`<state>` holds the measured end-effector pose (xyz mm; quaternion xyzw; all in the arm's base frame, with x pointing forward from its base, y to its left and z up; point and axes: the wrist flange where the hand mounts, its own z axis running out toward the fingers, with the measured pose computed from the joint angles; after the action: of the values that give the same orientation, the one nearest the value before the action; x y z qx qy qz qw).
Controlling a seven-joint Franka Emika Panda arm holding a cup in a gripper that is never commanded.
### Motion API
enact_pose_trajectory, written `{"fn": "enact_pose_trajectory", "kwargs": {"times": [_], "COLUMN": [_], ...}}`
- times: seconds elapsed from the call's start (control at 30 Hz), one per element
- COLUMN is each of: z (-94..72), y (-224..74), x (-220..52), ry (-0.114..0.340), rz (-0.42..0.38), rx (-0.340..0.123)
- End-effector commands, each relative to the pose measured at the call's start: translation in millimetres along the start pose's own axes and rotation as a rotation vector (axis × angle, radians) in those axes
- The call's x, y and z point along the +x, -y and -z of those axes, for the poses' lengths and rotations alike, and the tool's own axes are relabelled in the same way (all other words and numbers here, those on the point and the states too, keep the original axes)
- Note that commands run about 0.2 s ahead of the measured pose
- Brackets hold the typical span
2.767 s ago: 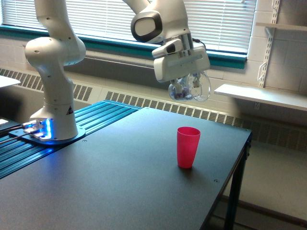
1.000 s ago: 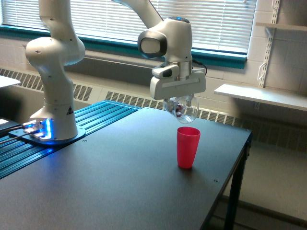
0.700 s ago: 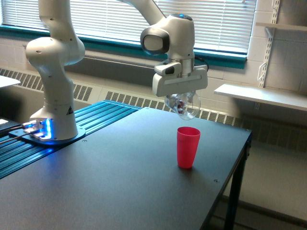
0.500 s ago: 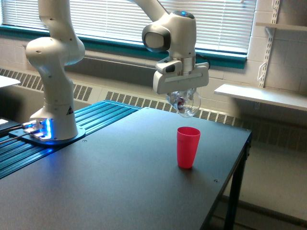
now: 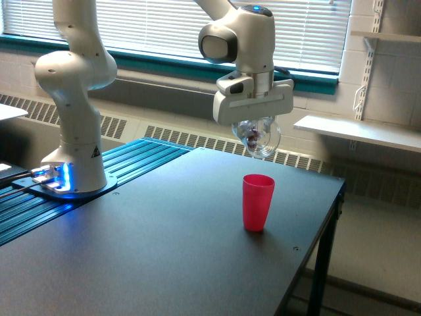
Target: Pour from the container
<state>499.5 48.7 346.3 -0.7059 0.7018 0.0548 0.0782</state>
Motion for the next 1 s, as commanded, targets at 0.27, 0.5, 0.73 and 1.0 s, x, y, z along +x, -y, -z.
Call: {"fn": "enact_pose_trajectory", "kwargs": {"times": [0.27, 0.5, 0.73, 1.0], "z": [-12.8, -22.5, -26.5, -28.9], "y": [10.5, 9.7, 7.6, 7.5], "x": [13.6, 6.1, 1.2, -5.5], "ry": [0.016, 0.033, 0.071, 0.078], "rz": [-0.019, -0.015, -0.022, -0.016], "rx": [-0.042, -0.075, -0.110, -0.131]}}
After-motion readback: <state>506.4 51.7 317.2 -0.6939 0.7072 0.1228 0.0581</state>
